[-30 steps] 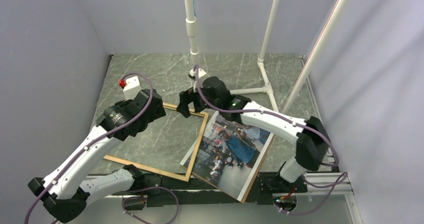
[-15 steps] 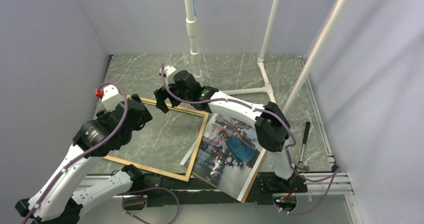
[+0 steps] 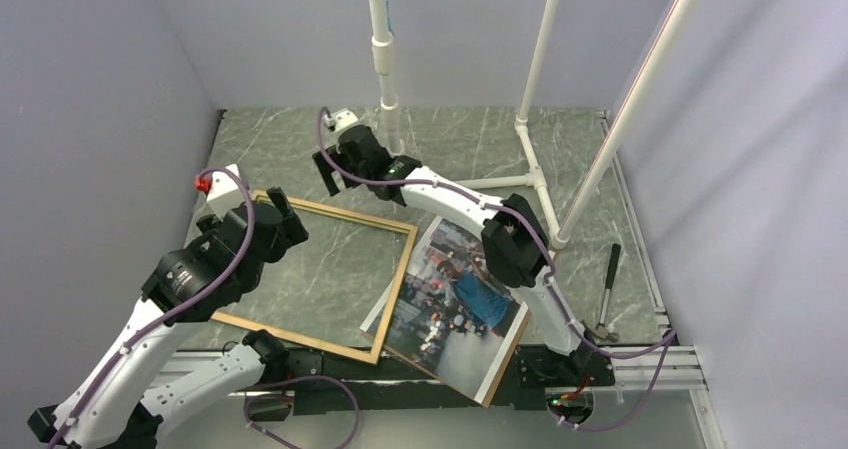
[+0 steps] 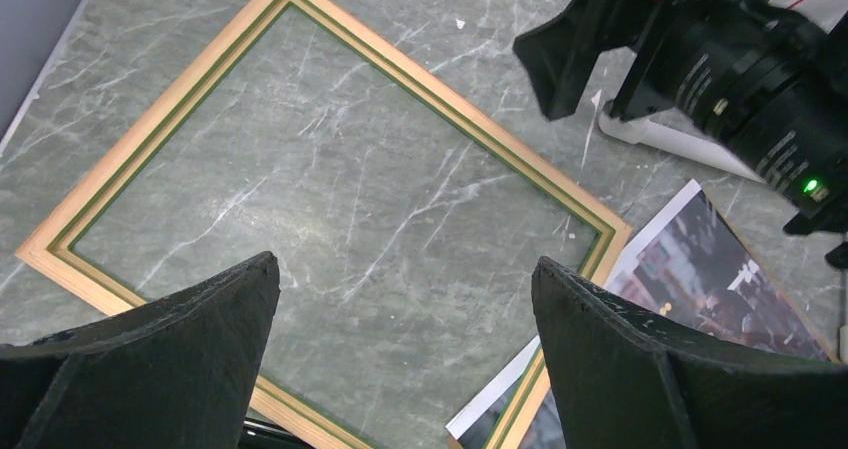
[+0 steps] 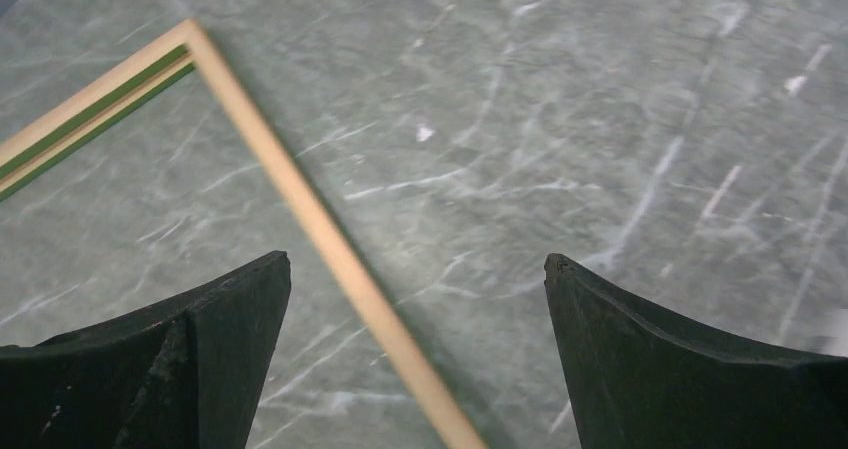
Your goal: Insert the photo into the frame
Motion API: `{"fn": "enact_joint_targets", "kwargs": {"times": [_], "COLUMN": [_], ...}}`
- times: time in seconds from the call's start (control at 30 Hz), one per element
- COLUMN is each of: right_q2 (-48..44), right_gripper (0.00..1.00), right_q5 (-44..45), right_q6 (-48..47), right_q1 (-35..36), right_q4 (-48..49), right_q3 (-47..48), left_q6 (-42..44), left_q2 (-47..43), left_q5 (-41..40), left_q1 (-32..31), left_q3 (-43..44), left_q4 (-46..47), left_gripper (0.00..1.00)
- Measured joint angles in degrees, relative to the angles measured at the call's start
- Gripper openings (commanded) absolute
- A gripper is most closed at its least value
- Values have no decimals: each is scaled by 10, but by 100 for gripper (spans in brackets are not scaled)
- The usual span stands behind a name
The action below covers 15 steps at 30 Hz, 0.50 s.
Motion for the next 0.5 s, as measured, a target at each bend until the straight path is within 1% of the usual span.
{"fn": "enact_joint_targets", "kwargs": {"times": [0.1,0.17,0.5], "right_q2": [0,0,9], "right_gripper": [100,100,100], "right_q5": [2,-18,-40], "right_q6": [11,21,42], "right_q1": [-25,-44,-67], "right_q4": [2,11,31], "right_q3": [0,0,18], "left_q6": [10,16,30], "left_q2": [4,6,8], "left_q5": [8,12,20], "left_q1": [0,0,0], "left_q3": [-1,-1,-1], "left_q4": [11,18,31], "left_gripper": [99,99,99]}}
